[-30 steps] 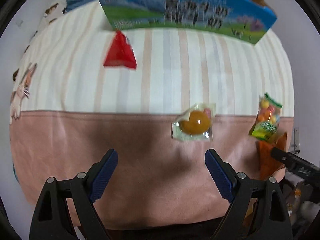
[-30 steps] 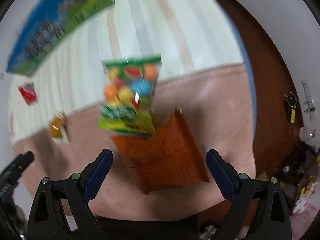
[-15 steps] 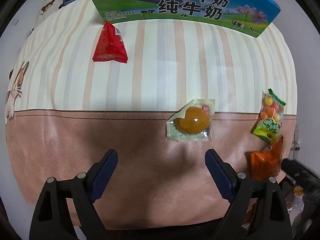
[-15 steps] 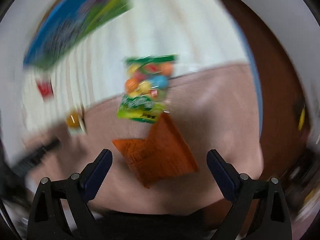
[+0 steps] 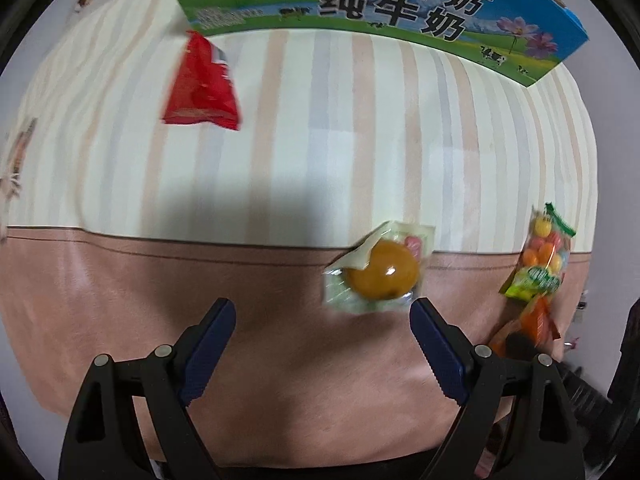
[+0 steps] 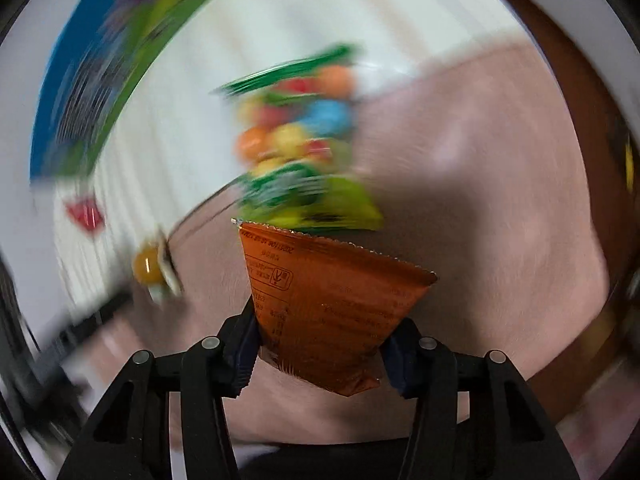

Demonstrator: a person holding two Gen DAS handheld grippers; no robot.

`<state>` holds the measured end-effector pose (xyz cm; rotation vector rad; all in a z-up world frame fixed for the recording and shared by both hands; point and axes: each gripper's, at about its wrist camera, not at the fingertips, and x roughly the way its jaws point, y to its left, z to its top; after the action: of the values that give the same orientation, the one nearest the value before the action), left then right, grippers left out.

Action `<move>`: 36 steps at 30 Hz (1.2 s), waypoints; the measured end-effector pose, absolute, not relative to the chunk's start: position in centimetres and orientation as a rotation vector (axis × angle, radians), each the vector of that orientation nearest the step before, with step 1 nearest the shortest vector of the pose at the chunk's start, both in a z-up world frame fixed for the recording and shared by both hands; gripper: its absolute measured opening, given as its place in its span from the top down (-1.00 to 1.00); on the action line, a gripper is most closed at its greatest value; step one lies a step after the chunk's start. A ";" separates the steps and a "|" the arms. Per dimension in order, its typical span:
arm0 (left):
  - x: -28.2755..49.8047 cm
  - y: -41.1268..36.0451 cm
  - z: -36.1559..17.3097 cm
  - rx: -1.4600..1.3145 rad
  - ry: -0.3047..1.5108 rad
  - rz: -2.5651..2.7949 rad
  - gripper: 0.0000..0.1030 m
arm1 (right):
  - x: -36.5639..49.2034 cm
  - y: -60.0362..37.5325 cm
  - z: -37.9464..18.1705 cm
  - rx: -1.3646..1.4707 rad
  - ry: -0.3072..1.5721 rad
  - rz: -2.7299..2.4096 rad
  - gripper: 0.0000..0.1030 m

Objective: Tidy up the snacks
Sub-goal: 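Grasp the yellow egg-yolk snack with the left tool while the right tool grasps the orange chip bag, then lower both packs into the box and open both tools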

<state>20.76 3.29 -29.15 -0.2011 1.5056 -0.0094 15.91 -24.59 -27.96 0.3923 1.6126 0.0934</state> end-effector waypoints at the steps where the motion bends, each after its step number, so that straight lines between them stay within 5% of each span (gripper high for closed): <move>1: 21.3 3.0 -29.7 -0.212 1.519 -0.020 -0.73 | 16.0 -23.7 -27.7 0.305 1.612 0.121 -0.06; 5: 23.2 1.6 -31.7 -0.220 1.550 -0.090 -0.73 | 16.3 -21.6 -27.7 0.143 1.625 0.160 -0.20; 6: 23.6 1.3 -32.3 -0.218 1.557 -0.105 -0.63 | 16.2 -21.6 -28.1 0.154 1.634 0.155 -0.24; 7: 23.9 1.2 -32.8 -0.221 1.559 -0.104 -0.33 | 16.2 -21.7 -28.4 0.167 1.646 0.141 -0.26; 10: 24.6 1.7 -33.2 -0.225 1.527 -0.081 -0.11 | 15.8 -22.0 -29.1 0.194 1.647 0.115 -0.26; 16: 22.0 3.2 -32.8 -0.211 1.530 -0.070 -0.04 | 14.3 -21.5 -28.7 0.137 1.636 0.189 0.00; 26: 18.8 4.5 -34.7 -0.201 1.530 -0.057 -0.12 | 13.6 -17.6 -30.2 0.079 1.670 0.236 -0.23; 29: 18.5 3.3 -34.6 -0.190 1.518 -0.044 -0.07 | 13.9 -17.0 -30.1 0.074 1.658 0.239 0.00; 36: 17.3 5.1 -31.4 -0.290 1.455 -0.042 0.13 | 16.3 -17.8 -27.4 0.201 1.636 0.293 0.04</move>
<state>17.31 5.13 -31.36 -0.2899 1.4546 -0.0419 16.25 -17.77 -27.44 0.2011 1.6355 0.2928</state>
